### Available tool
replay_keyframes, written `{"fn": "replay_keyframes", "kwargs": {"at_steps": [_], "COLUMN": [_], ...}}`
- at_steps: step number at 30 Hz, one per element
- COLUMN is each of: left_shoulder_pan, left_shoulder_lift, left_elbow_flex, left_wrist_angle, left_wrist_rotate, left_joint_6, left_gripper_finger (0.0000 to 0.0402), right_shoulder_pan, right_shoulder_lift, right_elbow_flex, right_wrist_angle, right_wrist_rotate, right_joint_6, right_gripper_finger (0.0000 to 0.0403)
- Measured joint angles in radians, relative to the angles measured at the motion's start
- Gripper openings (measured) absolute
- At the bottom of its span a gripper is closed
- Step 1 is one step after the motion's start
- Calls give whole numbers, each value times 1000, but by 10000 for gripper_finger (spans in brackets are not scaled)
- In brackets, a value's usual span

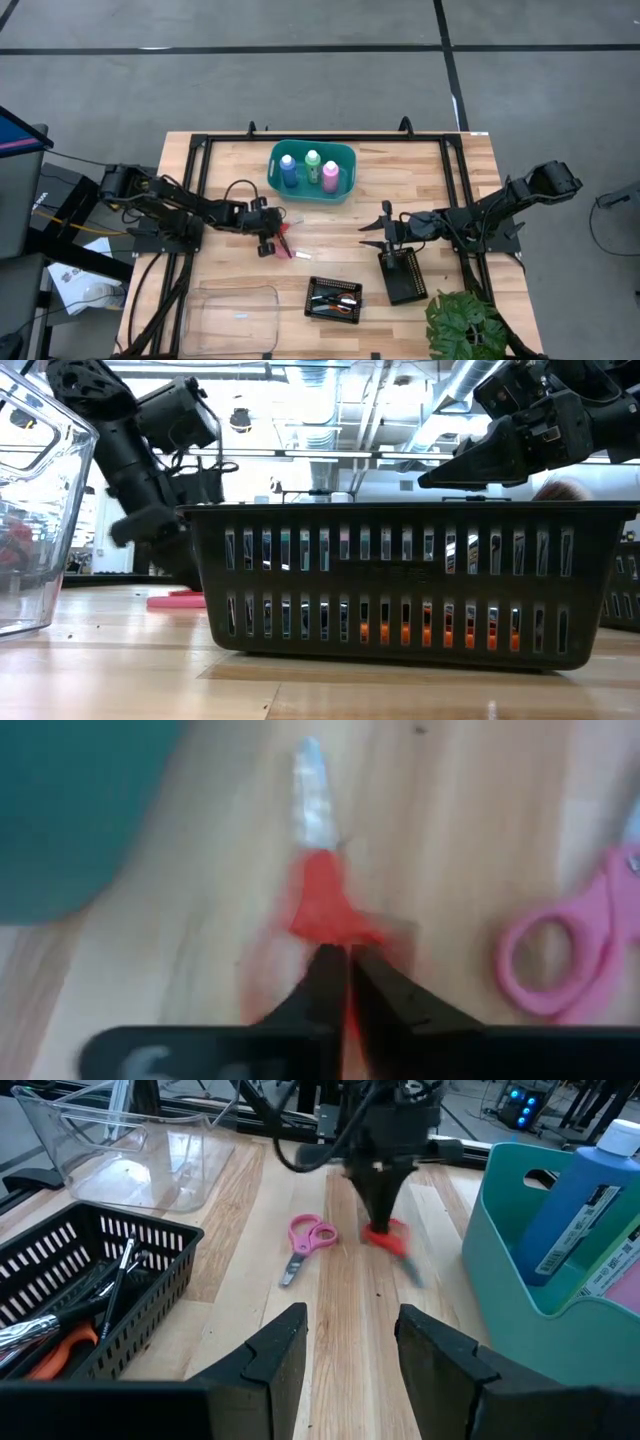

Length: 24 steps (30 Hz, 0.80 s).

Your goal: Pick & Place Paint Supplies

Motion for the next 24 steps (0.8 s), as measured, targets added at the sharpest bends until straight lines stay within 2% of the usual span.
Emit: {"fn": "replay_keyframes", "kwargs": {"at_steps": [1, 18, 24], "left_shoulder_pan": [2, -4, -7], "left_shoulder_lift": [-4, -11, -12], "left_elbow_flex": [4, 5, 7], "left_wrist_angle": [-1, 72, 146], "left_wrist_rotate": [-4, 3, 69], "left_joint_6": [2, 21, 26], "left_gripper_finger": [1, 2, 1], "right_shoulder_pan": [0, -6, -6], "right_shoulder_lift": [0, 0, 0], "right_elbow_flex": [0, 0, 0], "right_wrist_angle": [0, 12, 12], "right_wrist_rotate": [0, 0, 0], "right_joint_6": [0, 0, 0], "right_gripper_finger": [143, 143, 143]}}
